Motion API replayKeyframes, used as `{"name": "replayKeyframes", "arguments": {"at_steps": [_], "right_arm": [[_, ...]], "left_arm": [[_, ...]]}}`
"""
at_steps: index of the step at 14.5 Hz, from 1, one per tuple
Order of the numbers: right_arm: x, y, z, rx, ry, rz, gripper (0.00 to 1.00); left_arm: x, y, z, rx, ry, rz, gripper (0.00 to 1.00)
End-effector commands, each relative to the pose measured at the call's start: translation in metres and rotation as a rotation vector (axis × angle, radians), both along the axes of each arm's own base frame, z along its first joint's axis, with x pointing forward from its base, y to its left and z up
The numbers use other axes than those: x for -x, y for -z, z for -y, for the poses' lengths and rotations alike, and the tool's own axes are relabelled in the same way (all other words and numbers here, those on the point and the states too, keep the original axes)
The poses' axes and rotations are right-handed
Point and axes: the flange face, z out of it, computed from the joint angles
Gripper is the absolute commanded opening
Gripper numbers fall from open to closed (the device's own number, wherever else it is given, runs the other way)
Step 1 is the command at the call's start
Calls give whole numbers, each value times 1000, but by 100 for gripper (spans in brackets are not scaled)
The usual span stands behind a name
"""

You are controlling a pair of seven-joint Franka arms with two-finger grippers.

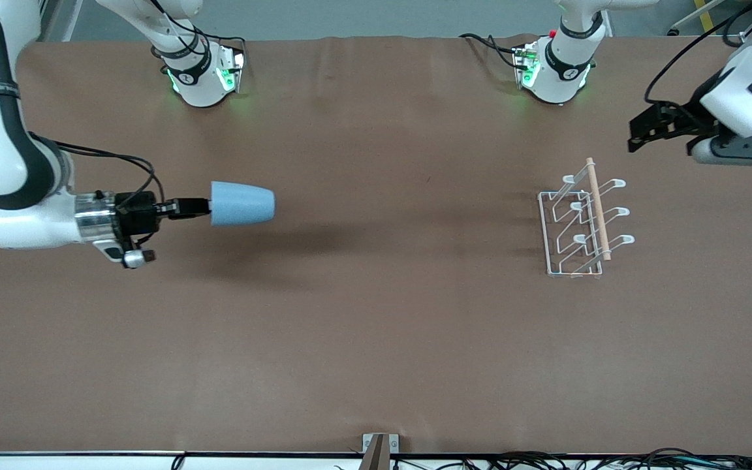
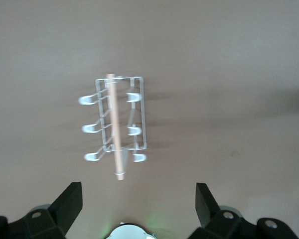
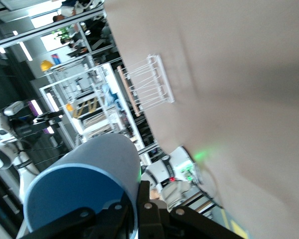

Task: Hang cup on cup holder
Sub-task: 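Lift the cup with the right gripper while the left gripper approaches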

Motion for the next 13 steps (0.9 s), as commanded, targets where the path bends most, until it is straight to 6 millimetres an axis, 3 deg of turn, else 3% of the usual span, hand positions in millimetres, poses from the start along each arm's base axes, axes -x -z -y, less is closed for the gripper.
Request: {"name": "replayKeyframes", "arguments": {"at_steps": [1, 5, 7, 11, 13], "right_arm": [[15, 5, -30, -103, 40, -38, 0], [18, -1, -73, -183, 60, -41, 0], [22, 0, -99, -175, 62, -37, 0], [32, -3, -140, -194, 47, -42, 0], [35, -5, -152, -204, 51, -45, 0]], "left_arm": [[6, -2, 59, 14, 101, -3, 100], [16, 6, 159, 41, 255, 62, 100], [18, 5, 198, 60, 315, 89, 100], [33, 3, 268, 114, 417, 190, 100], [38, 11, 295, 137, 455, 229, 100]]}}
